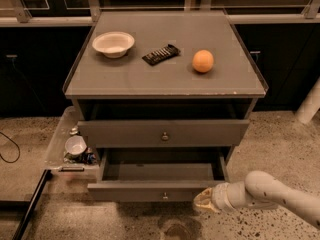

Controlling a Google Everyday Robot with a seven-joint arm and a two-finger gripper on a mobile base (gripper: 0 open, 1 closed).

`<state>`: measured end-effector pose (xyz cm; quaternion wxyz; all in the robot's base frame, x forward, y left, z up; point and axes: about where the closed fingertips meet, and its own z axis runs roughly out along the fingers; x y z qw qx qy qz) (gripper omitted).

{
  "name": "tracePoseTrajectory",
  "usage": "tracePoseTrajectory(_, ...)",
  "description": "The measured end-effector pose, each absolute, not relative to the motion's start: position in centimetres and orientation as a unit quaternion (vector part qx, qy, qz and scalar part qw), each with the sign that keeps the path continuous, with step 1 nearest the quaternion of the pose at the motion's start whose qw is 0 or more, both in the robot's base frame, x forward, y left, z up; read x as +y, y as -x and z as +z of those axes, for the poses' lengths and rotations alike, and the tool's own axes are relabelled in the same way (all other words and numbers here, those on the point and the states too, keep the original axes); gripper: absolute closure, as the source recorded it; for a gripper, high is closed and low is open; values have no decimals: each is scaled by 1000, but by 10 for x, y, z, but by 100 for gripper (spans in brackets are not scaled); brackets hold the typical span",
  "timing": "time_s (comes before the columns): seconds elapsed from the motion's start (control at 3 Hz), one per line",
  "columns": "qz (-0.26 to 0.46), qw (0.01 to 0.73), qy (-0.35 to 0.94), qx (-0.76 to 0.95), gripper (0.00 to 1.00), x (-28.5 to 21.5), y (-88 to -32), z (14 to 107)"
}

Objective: Close middle drawer

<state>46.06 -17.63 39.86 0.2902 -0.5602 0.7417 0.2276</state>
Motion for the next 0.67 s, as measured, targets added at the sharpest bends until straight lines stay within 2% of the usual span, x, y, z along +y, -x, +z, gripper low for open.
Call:
tracePoseTrajectory(0.33, 192, 304, 561, 746, 100, -189, -506, 417)
tracePoseTrajectory(0.67, 185, 306, 561, 747, 100, -191, -511, 420)
